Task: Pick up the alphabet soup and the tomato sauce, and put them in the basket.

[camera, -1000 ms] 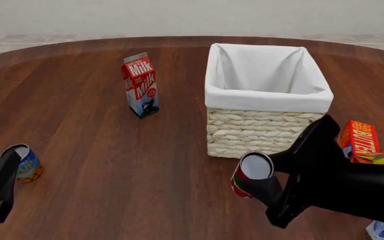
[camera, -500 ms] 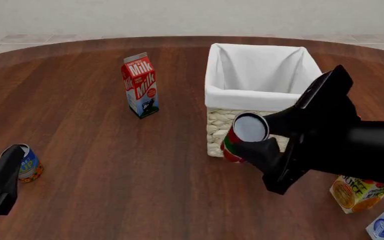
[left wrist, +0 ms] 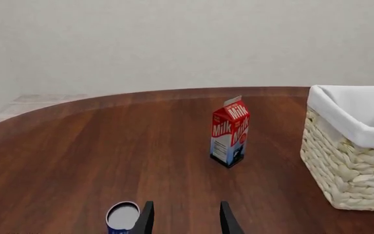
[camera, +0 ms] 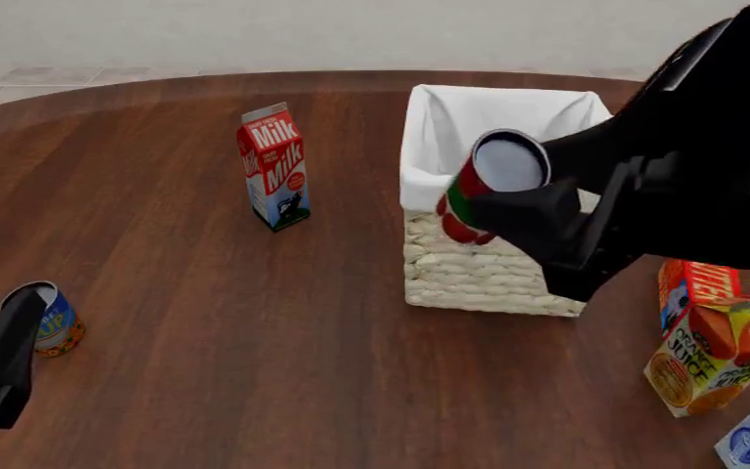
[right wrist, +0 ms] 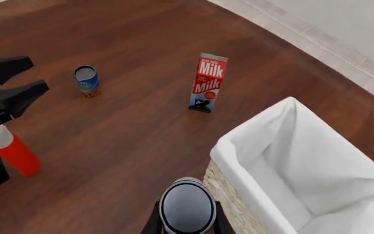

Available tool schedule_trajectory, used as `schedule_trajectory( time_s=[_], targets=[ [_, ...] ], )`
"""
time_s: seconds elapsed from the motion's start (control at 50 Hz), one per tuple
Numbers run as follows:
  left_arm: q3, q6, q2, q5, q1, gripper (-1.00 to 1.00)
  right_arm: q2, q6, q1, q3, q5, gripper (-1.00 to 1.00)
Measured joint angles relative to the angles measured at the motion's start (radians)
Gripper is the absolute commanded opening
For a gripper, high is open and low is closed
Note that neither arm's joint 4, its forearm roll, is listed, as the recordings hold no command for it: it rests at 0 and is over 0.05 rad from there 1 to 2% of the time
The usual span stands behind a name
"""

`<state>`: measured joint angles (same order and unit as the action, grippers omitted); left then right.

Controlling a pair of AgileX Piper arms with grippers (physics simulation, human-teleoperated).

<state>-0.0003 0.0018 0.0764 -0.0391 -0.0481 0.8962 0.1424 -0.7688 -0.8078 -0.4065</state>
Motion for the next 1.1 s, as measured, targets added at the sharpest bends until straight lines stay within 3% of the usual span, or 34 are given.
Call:
schedule_trajectory(
  time_s=[0.62, 1.1],
  targets=[
    [0.0, 0.001, -0.029, 0.033, 0.002, 1.0, 0.084, 0.048, 0.176, -0.144, 0.002, -1.0],
    [-0.001, -0.003, 0.118, -0.115, 0.006, 1.0, 0.209, 0.049, 0.287, -0.206, 0.037, -1.0]
  ],
)
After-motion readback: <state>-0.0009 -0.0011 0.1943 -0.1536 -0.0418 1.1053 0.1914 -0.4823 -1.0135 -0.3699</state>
